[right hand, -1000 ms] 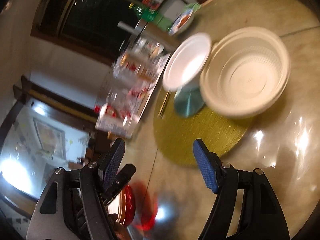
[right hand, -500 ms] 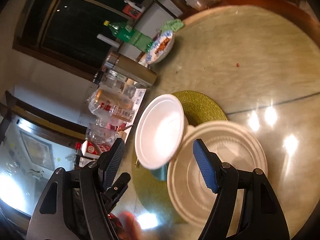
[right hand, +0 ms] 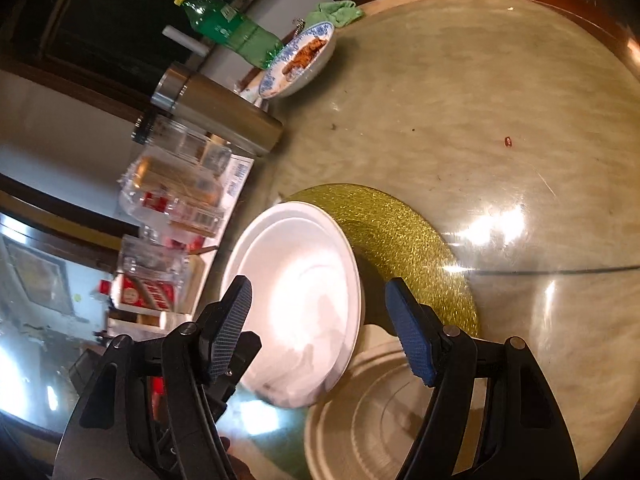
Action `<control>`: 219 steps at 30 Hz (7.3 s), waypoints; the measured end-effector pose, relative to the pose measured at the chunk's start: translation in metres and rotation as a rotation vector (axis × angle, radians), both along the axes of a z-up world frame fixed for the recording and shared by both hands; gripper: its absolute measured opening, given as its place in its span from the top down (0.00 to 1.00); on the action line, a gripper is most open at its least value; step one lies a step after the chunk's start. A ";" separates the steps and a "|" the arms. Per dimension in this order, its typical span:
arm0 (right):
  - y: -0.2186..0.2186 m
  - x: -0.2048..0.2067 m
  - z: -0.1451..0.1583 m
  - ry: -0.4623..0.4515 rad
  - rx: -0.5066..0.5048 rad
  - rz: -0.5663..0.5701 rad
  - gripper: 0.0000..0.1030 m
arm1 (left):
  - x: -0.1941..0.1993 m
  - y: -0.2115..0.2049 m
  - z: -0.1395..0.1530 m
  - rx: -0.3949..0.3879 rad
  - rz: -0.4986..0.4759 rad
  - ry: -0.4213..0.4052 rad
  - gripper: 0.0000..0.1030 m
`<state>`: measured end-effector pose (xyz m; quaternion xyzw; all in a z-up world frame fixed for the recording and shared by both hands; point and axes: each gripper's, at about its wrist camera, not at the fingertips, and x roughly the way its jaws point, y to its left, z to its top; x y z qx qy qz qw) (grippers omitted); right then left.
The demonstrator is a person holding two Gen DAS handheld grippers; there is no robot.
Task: Organize plates and bowls
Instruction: 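Grasp a white foam bowl rim with each gripper, then lift both white bowls and carry them toward the red plate stack, then lower the right gripper's white bowl into the stack while the left holds its bowl, then lower the left gripper's white bowl onto the stack and open both grippers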
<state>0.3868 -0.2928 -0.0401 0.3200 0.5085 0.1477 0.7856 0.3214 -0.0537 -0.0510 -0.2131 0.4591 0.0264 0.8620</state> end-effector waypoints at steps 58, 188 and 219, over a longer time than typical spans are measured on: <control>0.098 -0.254 0.040 -0.161 -0.114 0.090 0.94 | -0.233 0.073 0.051 0.124 -0.075 -0.145 0.91; 0.349 -0.282 0.018 -0.162 -0.149 0.567 0.90 | -0.321 0.261 0.035 0.240 0.277 -0.080 0.89; 0.231 -0.272 0.028 -0.146 0.053 0.380 0.31 | -0.312 0.179 0.090 0.277 0.187 -0.325 0.20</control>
